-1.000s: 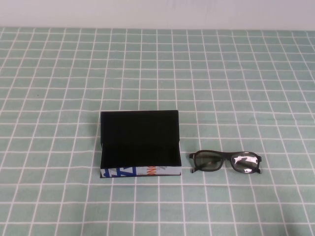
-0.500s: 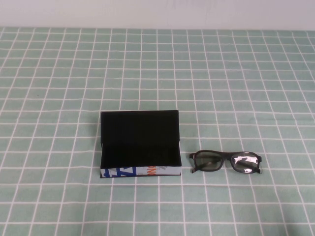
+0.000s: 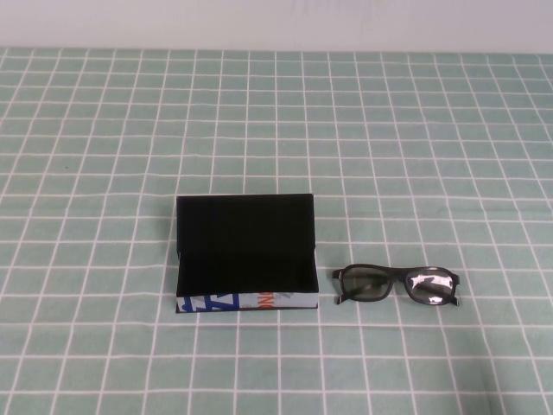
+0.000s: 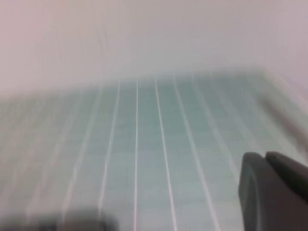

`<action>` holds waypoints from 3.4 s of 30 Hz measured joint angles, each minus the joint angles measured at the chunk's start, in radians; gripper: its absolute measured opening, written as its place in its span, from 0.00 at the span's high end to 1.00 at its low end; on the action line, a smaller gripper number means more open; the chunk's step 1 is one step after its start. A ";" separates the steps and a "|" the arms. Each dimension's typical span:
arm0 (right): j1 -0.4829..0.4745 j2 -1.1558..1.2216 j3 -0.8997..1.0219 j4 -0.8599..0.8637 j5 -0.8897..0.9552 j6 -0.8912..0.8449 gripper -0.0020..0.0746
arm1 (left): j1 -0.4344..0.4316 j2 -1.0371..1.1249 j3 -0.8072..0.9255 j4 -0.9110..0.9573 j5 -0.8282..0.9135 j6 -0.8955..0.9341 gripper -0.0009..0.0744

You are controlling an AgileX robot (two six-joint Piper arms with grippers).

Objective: Return glasses to glasses case

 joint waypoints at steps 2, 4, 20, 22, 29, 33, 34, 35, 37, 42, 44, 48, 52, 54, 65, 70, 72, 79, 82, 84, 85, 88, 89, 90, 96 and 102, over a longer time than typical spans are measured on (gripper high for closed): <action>0.000 0.000 0.000 0.001 -0.099 0.000 0.99 | 0.000 0.000 0.000 0.000 -0.082 0.000 0.99; 0.000 0.000 0.000 0.002 -0.203 0.000 0.99 | 0.000 0.000 0.000 0.000 -0.134 0.000 0.99; 0.000 0.000 0.000 0.007 -0.741 0.000 0.99 | -0.002 0.000 0.000 0.003 -0.340 -0.043 0.99; 0.000 -0.002 0.000 0.011 -0.842 0.005 0.99 | -0.002 0.000 0.000 -0.001 -0.437 -0.066 0.99; 0.000 -0.006 -0.140 0.038 -0.809 0.070 0.99 | -0.002 -0.002 -0.110 -0.022 -0.468 -0.087 0.99; 0.000 -0.006 -0.313 0.061 -0.644 0.125 0.99 | -0.002 0.010 -0.254 -0.022 -0.385 -0.087 0.99; 0.000 0.000 -0.351 0.070 -0.608 0.135 0.99 | -0.002 0.023 -0.286 -0.022 -0.373 -0.087 0.99; 0.000 0.015 -0.399 0.085 -0.566 0.141 0.99 | -0.002 0.045 -0.325 -0.020 -0.356 -0.087 0.99; 0.000 0.062 -0.479 0.118 -0.498 0.145 0.99 | -0.002 0.101 -0.405 -0.014 -0.310 -0.087 0.99; 0.000 0.253 -0.682 0.157 -0.287 0.146 0.99 | -0.002 0.265 -0.601 -0.012 -0.050 -0.122 0.99; 0.000 0.332 -0.756 0.159 -0.165 0.146 0.99 | -0.002 0.332 -0.667 -0.012 0.096 -0.150 0.99; 0.000 0.511 -0.891 0.159 0.126 0.146 0.99 | -0.002 0.467 -0.755 -0.019 0.373 -0.174 0.99; 0.000 0.691 -0.944 0.145 0.351 0.139 0.99 | -0.002 0.543 -0.766 -0.022 0.513 -0.172 0.99; 0.000 0.768 -0.947 0.118 0.419 0.098 0.99 | -0.002 0.564 -0.766 -0.020 0.550 -0.170 0.99; 0.040 1.051 -0.998 0.220 0.580 -0.136 0.99 | -0.005 0.618 -0.767 -0.043 0.761 -0.124 0.99; 0.131 1.247 -1.196 0.244 0.795 -0.369 0.99 | -0.005 0.668 -0.767 -0.190 0.842 0.062 0.99; 0.161 1.342 -1.293 0.246 0.894 -0.454 0.99 | -0.005 0.688 -0.767 -0.293 0.855 0.158 0.99; 0.250 1.628 -1.500 0.246 1.096 -0.722 0.99 | -0.005 0.760 -0.767 -0.628 0.924 0.481 0.99; 0.296 1.708 -1.526 0.240 1.102 -0.808 0.99 | -0.005 0.802 -0.767 -0.713 0.959 0.570 0.99; 0.327 1.752 -1.531 0.216 1.104 -0.848 0.99 | -0.005 0.833 -0.767 -0.751 0.977 0.602 0.99; 0.338 1.769 -1.531 0.202 1.106 -0.854 0.98 | -0.005 0.844 -0.767 -0.761 0.982 0.609 0.99; 0.370 1.819 -1.533 0.166 1.106 -0.856 0.93 | -0.005 0.872 -0.767 -0.778 0.995 0.628 0.99; 0.378 1.834 -1.533 0.162 1.106 -0.856 0.89 | -0.005 0.876 -0.767 -0.780 0.997 0.630 0.99; 0.383 1.847 -1.533 0.160 1.106 -0.856 0.85 | -0.005 0.879 -0.767 -0.781 0.997 0.633 0.99; 0.388 1.906 -1.535 0.099 1.102 -0.853 0.64 | -0.007 0.881 -0.767 -0.784 1.004 0.655 0.99; 0.388 1.938 -1.535 0.082 1.055 -0.885 0.61 | -0.031 0.881 -0.767 -0.786 1.010 0.670 0.99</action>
